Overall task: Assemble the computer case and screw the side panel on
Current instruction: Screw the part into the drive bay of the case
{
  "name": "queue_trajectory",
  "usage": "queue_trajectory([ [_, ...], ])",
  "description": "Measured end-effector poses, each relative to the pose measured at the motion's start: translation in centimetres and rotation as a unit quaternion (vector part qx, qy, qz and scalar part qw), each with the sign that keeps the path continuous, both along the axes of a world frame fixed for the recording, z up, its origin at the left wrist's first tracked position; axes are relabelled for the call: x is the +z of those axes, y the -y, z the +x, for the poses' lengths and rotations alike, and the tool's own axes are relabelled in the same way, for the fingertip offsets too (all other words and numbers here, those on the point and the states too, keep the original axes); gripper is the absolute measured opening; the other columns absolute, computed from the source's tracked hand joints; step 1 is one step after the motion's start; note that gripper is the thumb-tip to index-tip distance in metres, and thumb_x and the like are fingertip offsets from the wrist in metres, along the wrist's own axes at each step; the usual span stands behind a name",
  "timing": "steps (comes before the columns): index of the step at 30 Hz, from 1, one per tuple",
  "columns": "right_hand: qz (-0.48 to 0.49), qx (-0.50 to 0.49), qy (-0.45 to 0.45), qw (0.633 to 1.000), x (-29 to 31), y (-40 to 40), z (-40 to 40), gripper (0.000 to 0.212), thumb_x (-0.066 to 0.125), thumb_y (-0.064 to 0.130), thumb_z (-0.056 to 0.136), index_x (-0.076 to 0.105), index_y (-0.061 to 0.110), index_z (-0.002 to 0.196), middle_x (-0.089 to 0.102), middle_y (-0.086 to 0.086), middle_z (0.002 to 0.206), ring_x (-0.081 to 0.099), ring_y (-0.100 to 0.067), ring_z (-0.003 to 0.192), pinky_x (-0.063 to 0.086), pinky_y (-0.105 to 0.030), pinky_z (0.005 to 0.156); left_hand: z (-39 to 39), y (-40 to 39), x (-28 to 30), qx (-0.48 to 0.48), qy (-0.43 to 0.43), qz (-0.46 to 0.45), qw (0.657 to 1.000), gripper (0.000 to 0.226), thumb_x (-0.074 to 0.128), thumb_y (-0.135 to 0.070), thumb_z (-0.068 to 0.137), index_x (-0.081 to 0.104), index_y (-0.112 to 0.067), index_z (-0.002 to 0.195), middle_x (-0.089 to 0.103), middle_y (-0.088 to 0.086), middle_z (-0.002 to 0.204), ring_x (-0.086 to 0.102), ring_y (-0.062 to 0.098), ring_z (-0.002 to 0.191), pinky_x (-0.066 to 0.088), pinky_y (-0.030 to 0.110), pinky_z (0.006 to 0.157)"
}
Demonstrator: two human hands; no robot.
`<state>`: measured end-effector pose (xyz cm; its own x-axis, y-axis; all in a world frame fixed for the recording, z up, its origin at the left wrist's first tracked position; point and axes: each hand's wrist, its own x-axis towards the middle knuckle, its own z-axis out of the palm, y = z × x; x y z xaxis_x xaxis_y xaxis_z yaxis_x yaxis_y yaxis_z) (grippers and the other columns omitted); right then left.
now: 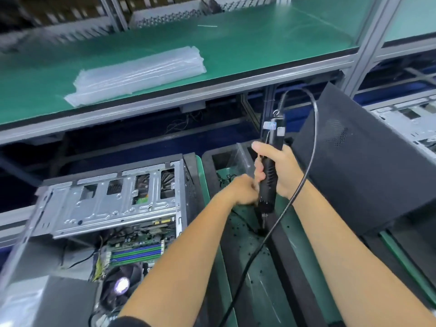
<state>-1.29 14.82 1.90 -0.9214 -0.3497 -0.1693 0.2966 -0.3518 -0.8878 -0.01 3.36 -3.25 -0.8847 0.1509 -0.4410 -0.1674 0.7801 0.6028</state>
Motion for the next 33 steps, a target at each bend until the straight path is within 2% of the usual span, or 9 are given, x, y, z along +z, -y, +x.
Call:
queue_trajectory([
  [3, -0.109, 0.013, -0.036, 0.993, 4.7, 3.2, 1.3, 0.036, 0.066, 0.018, 0.087, 0.046, 0.012, 0.058, 0.046, -0.006, 0.049, 0.038, -0.019, 0.038, 0.033, -0.029, 0.049, 1.3, 4.1, 5.0, 0.076, -0.111, 0.103, 0.986, 0.017, 0.053, 0.006, 0.082, 0.057, 0.008, 0.066, 0.048, 0.007, 0.064, 0.040, 0.015, 0.062, 0.032, 0.025, 0.058],
  [6, -0.186, 0.014, -0.096, 0.978, 8.6, 7.4, 2.9, 0.028, 0.060, 0.022, 0.084, 0.046, 0.015, 0.060, 0.046, -0.003, 0.050, 0.039, -0.018, 0.038, 0.035, -0.025, 0.048, 4.2, 9.2, 8.6, 0.135, -0.207, 0.198, 0.949, 0.034, 0.059, 0.007, 0.078, 0.064, -0.017, 0.054, 0.052, -0.012, 0.051, 0.041, 0.001, 0.050, 0.035, 0.018, 0.051],
  [8, -0.194, -0.006, -0.129, 0.972, 10.5, 10.9, 3.8, 0.026, 0.063, 0.022, 0.082, 0.043, 0.013, 0.067, 0.045, -0.003, 0.049, 0.039, -0.018, 0.037, 0.035, -0.025, 0.047, 6.2, 12.8, 9.4, 0.183, -0.220, 0.276, 0.917, 0.037, 0.064, 0.006, 0.077, 0.070, -0.026, 0.057, 0.063, -0.012, 0.058, 0.053, 0.003, 0.057, 0.043, 0.018, 0.057],
  [11, -0.169, -0.038, -0.155, 0.973, 12.1, 16.0, 5.2, 0.029, 0.070, 0.020, 0.080, 0.043, 0.011, 0.072, 0.045, -0.005, 0.048, 0.038, -0.019, 0.036, 0.036, -0.025, 0.044, 9.3, 17.6, 9.0, 0.244, -0.232, 0.345, 0.876, 0.027, 0.068, 0.002, 0.075, 0.073, -0.023, 0.067, 0.066, -0.004, 0.065, 0.056, 0.011, 0.062, 0.045, 0.024, 0.060],
  [14, -0.141, -0.055, -0.177, 0.973, 12.4, 20.5, 6.5, 0.025, 0.073, 0.019, 0.080, 0.052, 0.015, 0.066, 0.045, -0.006, 0.047, 0.038, -0.020, 0.036, 0.037, -0.026, 0.043, 12.0, 21.1, 7.8, 0.270, -0.245, 0.344, 0.865, 0.014, 0.066, -0.004, 0.082, 0.071, -0.017, 0.078, 0.065, -0.002, 0.065, 0.057, 0.008, 0.058, 0.043, 0.023, 0.058],
  [18, -0.096, -0.063, -0.205, 0.972, 11.6, 24.8, 8.2, 0.024, 0.074, 0.020, 0.081, 0.054, 0.016, 0.067, 0.046, -0.005, 0.047, 0.040, -0.020, 0.036, 0.038, -0.026, 0.042, 14.4, 24.1, 6.1, 0.280, -0.258, 0.352, 0.855, 0.019, 0.059, -0.002, 0.090, 0.068, -0.015, 0.079, 0.066, -0.008, 0.064, 0.061, 0.010, 0.064, 0.051, 0.027, 0.066],
  [21, -0.091, -0.069, -0.201, 0.973, 11.1, 26.8, 9.1, 0.026, 0.075, 0.021, 0.081, 0.057, 0.020, 0.063, 0.046, -0.006, 0.049, 0.040, -0.021, 0.037, 0.038, -0.027, 0.043, 15.6, 25.9, 5.3, 0.290, -0.266, 0.342, 0.854, 0.017, 0.059, -0.002, 0.090, 0.069, -0.014, 0.082, 0.068, -0.007, 0.068, 0.063, 0.006, 0.065, 0.050, 0.019, 0.065],
  [26, -0.071, -0.088, -0.210, 0.971, 10.8, 28.1, 9.6, 0.023, 0.074, 0.023, 0.080, 0.054, 0.017, 0.070, 0.048, -0.005, 0.049, 0.043, -0.022, 0.037, 0.040, -0.028, 0.045, 16.8, 27.9, 4.9, 0.287, -0.250, 0.325, 0.866, 0.029, 0.065, -0.002, 0.085, 0.073, -0.027, 0.073, 0.069, -0.005, 0.069, 0.062, 0.008, 0.065, 0.052, 0.018, 0.067],
  [33, -0.034, -0.100, -0.254, 0.961, 10.3, 28.1, 9.5, 0.026, 0.075, 0.025, 0.080, 0.054, 0.015, 0.068, 0.050, -0.002, 0.048, 0.044, -0.020, 0.038, 0.042, -0.027, 0.044, 15.9, 27.1, 4.9, 0.282, -0.258, 0.266, 0.885, 0.014, 0.071, -0.004, 0.081, 0.068, -0.015, 0.072, 0.063, -0.003, 0.058, 0.058, 0.005, 0.051, 0.049, 0.016, 0.054],
])
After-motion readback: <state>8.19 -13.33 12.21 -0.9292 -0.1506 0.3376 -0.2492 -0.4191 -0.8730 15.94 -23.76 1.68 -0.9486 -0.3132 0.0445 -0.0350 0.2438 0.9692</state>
